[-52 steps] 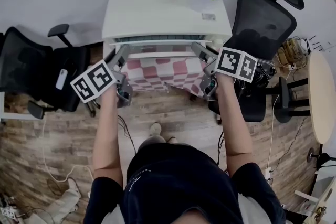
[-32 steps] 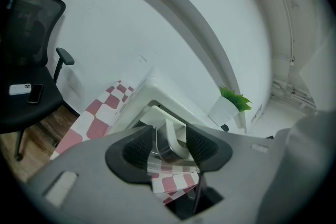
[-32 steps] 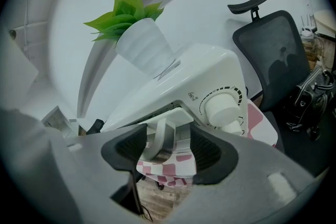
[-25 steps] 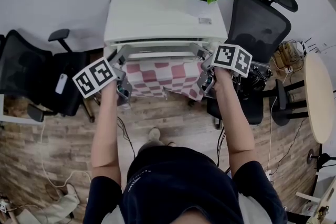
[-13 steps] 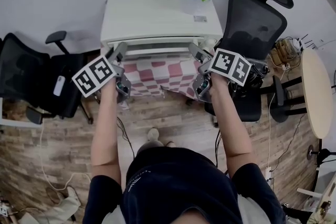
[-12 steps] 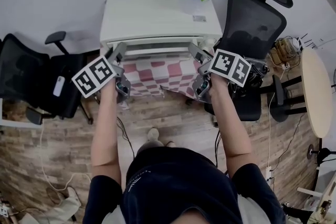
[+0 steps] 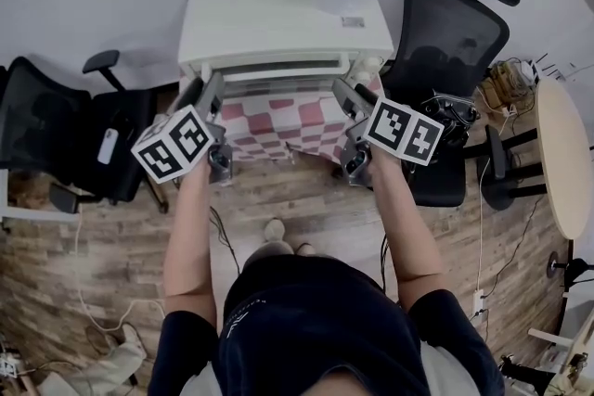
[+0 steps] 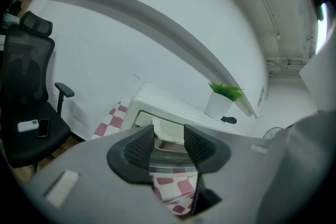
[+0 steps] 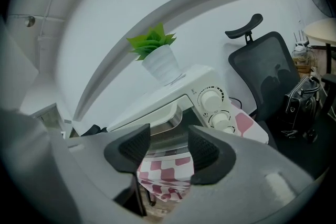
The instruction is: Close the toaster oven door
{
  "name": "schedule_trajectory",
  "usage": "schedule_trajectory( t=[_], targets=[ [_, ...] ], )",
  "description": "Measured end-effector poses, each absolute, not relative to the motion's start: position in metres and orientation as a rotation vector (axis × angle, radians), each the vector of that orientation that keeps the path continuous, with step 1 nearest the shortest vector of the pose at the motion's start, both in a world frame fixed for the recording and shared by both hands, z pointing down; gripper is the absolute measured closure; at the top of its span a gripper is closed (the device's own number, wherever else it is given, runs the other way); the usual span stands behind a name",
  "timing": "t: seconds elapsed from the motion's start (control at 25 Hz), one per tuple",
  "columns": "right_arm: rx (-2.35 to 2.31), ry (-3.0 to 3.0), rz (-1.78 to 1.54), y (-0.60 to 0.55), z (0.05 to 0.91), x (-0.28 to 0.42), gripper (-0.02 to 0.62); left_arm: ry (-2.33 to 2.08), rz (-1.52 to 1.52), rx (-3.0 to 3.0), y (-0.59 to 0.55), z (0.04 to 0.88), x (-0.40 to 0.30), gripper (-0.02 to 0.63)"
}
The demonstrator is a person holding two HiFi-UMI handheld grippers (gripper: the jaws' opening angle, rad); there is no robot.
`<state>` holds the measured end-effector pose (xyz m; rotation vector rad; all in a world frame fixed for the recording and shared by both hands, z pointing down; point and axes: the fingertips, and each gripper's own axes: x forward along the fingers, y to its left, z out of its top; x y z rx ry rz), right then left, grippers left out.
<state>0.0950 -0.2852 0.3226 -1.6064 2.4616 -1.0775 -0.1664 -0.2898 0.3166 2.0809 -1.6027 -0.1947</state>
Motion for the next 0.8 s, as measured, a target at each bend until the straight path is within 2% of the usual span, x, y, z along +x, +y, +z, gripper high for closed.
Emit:
schedule_trajectory(
  t=[0.12, 0.2, 0.28, 0.36, 0.8],
  targets=[
    [-1.616, 2.466, -1.043, -0.279, 0.324, 0.094, 0.435, -1.63, -0.171, 2.131, -0.279, 0.311, -0.165, 0.468],
    [-1.62, 2.469, -1.023, -0.274, 0.324, 0.093, 0.473, -1.634, -0.147, 2.173, -0.272, 0.308, -0.16, 0.531],
    [-1.63, 2.475, -0.99, -0.269, 0.322, 0.093, 0.503, -1.639, -0.125, 2.206, -0.264, 0.305, -0.155, 0.552],
    [-1.636, 2.486, -0.931, -0.263, 0.318, 0.093, 0.593, -1.627, -0.118, 2.231, -0.257, 0.304, -0.15, 0.589],
    [-1.605, 2.562, -0.671, -0.236, 0.299, 0.09, 0.594, -1.602, -0.09, 2.281, -0.227, 0.304, -0.136, 0.589]
  ],
)
